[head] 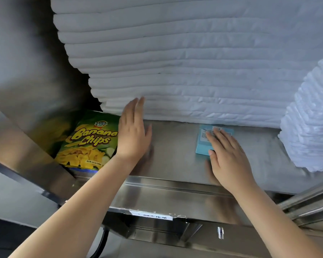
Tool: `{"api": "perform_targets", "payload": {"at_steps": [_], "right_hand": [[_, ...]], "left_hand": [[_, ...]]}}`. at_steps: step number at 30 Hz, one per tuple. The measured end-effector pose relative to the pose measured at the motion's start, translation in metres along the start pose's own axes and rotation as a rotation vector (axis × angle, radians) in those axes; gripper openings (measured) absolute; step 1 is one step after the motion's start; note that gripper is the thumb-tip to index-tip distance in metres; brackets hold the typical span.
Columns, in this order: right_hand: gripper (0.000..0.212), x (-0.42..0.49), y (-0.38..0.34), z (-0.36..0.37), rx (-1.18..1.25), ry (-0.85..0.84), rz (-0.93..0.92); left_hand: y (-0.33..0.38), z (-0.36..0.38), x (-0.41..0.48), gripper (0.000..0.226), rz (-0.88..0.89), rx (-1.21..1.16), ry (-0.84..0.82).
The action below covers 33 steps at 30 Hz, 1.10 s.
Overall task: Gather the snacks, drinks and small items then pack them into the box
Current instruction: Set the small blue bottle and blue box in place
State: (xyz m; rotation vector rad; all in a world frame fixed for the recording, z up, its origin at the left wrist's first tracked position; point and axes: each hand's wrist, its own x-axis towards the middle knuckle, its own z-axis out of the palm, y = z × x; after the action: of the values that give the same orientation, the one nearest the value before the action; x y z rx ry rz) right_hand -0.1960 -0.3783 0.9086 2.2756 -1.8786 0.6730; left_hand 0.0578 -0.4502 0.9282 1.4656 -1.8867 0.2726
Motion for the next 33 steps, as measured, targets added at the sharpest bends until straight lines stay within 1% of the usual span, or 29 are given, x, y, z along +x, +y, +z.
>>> {"api": "perform_targets", "payload": {"at_steps": [2, 4, 6, 8, 10, 12, 13, 14, 16, 18, 24, 29, 31, 33], "right_hand": [[0.048, -0.001, -0.017, 0.002, 0.024, -0.017, -0.037], [0.051, -0.002, -0.028, 0.004, 0.076, -0.046, -0.079], [0.057, -0.004, -0.031, 0.002, 0.211, -0.044, -0.069], [0.061, -0.008, -0.023, -0.002, 0.343, -0.012, -0.019], [0.065, -0.016, -0.008, -0.007, 0.380, -0.014, 0.006], [0.070, -0.024, 0.001, -0.008, 0.357, -0.103, 0.018], [0.072, -0.027, 0.003, -0.007, 0.325, -0.132, 0.015], [0.071, -0.029, 0.002, -0.006, 0.289, -0.124, 0.014], [0.064, -0.030, -0.003, -0.003, 0.220, -0.046, 0.011], [0.056, -0.028, -0.009, -0.002, 0.203, -0.008, 0.006], [0.045, -0.023, -0.017, 0.000, 0.309, 0.018, 0.003], [0.039, -0.011, -0.011, -0.005, 0.316, 0.002, -0.025], [0.036, 0.000, -0.007, -0.008, 0.352, -0.016, -0.020], [0.035, 0.010, -0.001, -0.008, 0.375, -0.017, -0.021]], "left_hand": [[0.015, 0.005, -0.013, 0.071, 0.145, -0.045, -0.092], [0.017, 0.010, -0.025, 0.072, 0.230, -0.070, -0.201], [0.011, 0.010, -0.032, 0.072, 0.220, -0.118, -0.311], [0.003, 0.009, -0.037, 0.071, 0.182, -0.169, -0.434], [0.000, 0.009, -0.042, 0.066, 0.216, -0.186, -0.523], [0.001, 0.009, -0.046, 0.065, 0.291, -0.192, -0.565], [0.003, 0.009, -0.047, 0.065, 0.326, -0.195, -0.569], [0.004, 0.009, -0.047, 0.066, 0.351, -0.201, -0.563], [0.004, 0.009, -0.046, 0.068, 0.363, -0.223, -0.540], [0.005, 0.009, -0.046, 0.068, 0.368, -0.245, -0.524], [0.004, 0.004, -0.048, 0.064, 0.332, -0.257, -0.444], [0.007, 0.000, -0.046, 0.071, 0.332, -0.230, -0.428], [0.010, -0.001, -0.042, 0.070, 0.331, -0.235, -0.385], [0.017, 0.001, -0.036, 0.063, 0.288, -0.258, -0.324]]}}
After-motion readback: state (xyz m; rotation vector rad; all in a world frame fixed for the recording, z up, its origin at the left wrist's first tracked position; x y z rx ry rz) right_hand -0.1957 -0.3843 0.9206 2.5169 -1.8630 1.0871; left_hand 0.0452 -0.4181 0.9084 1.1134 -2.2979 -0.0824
